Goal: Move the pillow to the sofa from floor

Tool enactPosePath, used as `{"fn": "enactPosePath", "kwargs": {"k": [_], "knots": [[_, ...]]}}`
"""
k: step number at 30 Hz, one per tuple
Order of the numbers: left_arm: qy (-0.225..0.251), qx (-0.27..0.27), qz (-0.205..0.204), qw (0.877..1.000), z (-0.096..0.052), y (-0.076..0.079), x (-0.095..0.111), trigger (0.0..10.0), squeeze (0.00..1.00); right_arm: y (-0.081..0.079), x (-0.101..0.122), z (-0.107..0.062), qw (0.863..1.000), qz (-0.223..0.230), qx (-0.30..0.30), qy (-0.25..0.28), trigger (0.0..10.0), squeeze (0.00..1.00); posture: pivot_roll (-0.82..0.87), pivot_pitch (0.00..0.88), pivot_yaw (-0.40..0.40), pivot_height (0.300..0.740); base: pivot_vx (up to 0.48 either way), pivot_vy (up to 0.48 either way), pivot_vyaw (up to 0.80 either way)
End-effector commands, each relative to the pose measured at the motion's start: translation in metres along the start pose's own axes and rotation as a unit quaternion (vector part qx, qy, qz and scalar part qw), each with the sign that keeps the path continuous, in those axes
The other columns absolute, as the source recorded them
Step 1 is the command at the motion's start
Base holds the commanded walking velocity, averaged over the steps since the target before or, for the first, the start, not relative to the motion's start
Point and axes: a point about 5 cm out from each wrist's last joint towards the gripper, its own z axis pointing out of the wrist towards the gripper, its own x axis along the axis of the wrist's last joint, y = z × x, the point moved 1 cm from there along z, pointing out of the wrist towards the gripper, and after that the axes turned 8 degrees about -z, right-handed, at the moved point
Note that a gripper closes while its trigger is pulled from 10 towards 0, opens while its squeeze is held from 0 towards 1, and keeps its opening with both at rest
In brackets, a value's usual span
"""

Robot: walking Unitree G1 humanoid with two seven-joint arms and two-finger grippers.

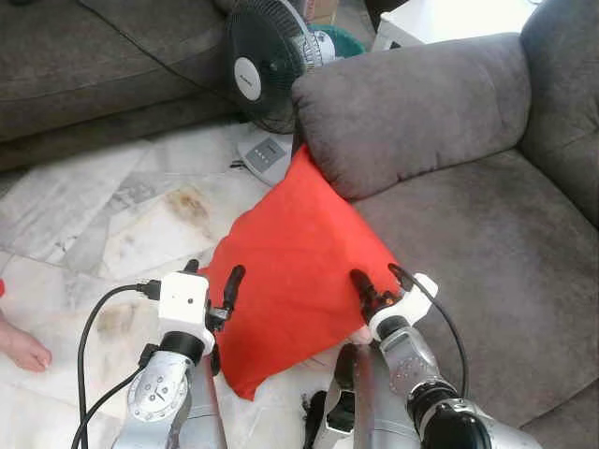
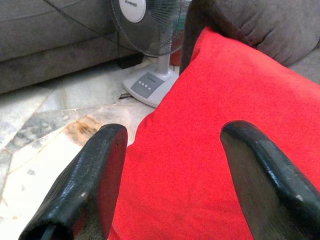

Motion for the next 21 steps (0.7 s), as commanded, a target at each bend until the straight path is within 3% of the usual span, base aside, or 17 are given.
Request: {"fn": "enactPosePath", "kwargs": {"k": [1,21], "knots": [[-0.008,0.001,-0.005,1.0,-0.0024,0.0023,-0.0019,10.0,0.0,0.0046,0.0006,-0.0025,1.0,0.007,-0.006,0.007,0.0,0.0,0.37,0.306,-0.181,0.585,0.0,0.0,0.0],[-0.01,0.002,-0.007,1.0,0.0018,0.0027,-0.0019,10.0,0.0,0.0004,-0.002,-0.0016,1.0,-0.02,0.007,-0.006,0.0,0.0,0.35,0.297,-0.183,0.585,0.0,0.0,0.0]]}}
